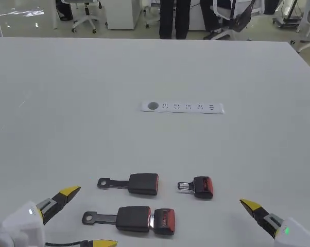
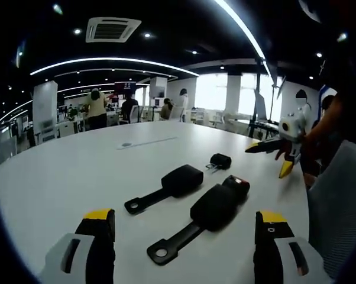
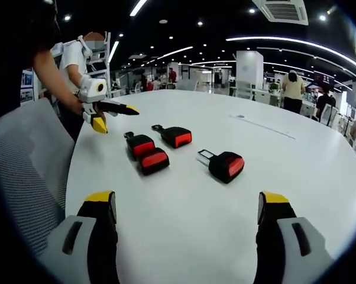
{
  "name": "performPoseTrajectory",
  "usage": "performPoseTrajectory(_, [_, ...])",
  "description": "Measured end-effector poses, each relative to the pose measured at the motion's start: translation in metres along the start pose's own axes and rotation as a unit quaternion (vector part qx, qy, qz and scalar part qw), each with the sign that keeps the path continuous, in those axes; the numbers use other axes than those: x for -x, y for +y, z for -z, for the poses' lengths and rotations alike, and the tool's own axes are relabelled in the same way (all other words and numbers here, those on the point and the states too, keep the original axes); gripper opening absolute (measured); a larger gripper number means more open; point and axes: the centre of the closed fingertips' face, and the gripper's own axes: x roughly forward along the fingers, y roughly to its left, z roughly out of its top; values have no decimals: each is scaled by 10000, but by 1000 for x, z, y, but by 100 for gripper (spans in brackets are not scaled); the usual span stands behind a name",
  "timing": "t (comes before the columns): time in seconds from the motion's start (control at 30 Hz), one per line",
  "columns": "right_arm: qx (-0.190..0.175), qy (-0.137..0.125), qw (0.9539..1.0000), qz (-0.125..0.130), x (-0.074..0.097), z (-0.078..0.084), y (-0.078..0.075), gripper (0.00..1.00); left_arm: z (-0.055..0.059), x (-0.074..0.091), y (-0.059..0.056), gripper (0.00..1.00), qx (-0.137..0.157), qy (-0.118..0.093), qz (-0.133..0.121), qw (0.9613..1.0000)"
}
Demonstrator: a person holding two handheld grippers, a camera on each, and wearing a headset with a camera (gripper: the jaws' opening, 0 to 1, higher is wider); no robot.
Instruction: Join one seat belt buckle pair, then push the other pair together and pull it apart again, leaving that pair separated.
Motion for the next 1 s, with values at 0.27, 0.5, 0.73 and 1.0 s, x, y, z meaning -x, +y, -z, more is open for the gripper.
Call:
performPoseTrajectory(0.27, [-16,-65,10000,8,-1,0,-3,100,-6,-4,-1,100,-5,-125,54,9999])
performPoseTrajectory(0.5, [-23,-69,10000,5,-1,0,-5,100,-7,-5,-5,100,22,-123,64,9999])
performPoseTrajectory(0.73, [-11,-61,10000,-5,0,-2,-3,100,-5,-3,-1,100,57,-120,47,9999])
performPoseTrajectory(1.0, [-18,-77,10000,7,1,-3,-2,100,-2,-1,0,100,28,-60,75,9999])
